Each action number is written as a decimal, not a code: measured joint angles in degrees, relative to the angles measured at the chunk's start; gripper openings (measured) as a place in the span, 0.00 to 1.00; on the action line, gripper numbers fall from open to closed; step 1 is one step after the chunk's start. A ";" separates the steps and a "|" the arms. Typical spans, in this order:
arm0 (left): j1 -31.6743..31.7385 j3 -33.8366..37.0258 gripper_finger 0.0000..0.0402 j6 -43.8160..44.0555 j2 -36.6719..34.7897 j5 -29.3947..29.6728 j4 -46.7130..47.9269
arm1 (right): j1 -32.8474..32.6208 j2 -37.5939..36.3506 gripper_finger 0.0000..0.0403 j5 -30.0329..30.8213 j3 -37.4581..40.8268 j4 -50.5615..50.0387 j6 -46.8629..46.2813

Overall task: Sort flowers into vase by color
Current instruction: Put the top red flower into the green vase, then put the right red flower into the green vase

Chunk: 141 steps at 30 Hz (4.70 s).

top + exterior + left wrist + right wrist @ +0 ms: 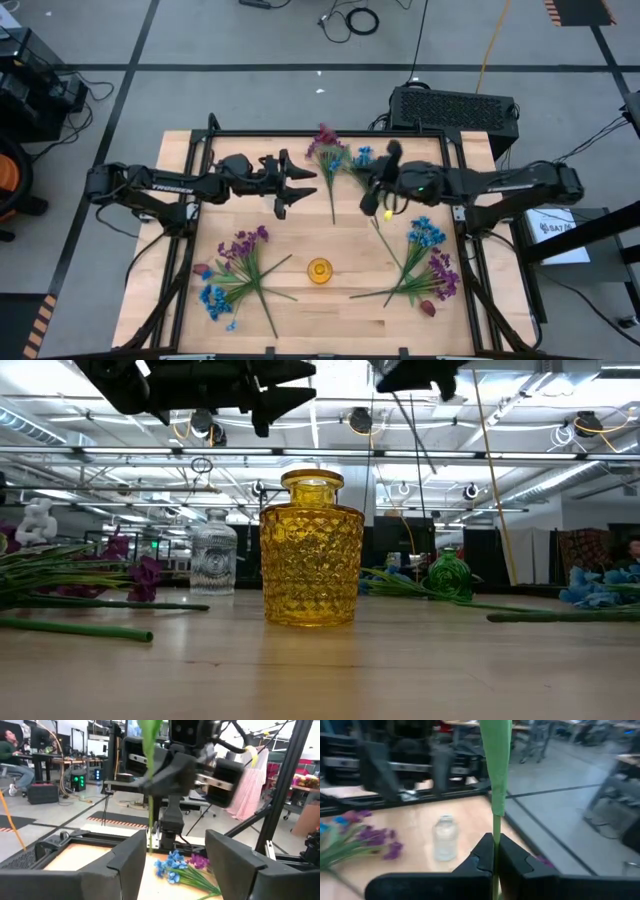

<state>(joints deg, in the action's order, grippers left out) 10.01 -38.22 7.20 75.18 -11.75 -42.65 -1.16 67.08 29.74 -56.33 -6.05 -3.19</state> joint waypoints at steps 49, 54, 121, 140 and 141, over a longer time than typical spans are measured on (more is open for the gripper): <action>0.10 0.02 0.53 -0.59 -2.16 0.33 3.72 | 11.60 -8.89 0.00 -0.88 37.09 46.72 4.62; 0.10 0.02 0.53 -0.59 -2.16 0.33 3.72 | 13.20 -8.89 0.00 -1.20 37.09 46.15 4.33; 0.10 0.04 0.53 -1.97 -2.12 0.26 7.91 | 9.86 -20.01 0.44 -1.56 37.04 22.62 -13.05; -6.89 -2.26 0.53 1.52 -2.10 -3.24 7.72 | -2.52 -23.38 0.44 -4.52 30.09 4.65 -21.18; -8.04 -2.92 0.53 1.53 -2.10 -3.26 8.13 | -3.23 -23.35 0.44 -4.55 28.32 0.96 -21.86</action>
<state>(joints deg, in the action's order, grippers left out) 1.97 -41.14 8.73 73.08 -15.00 -34.52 -4.39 43.73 25.19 -28.01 -5.10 -25.05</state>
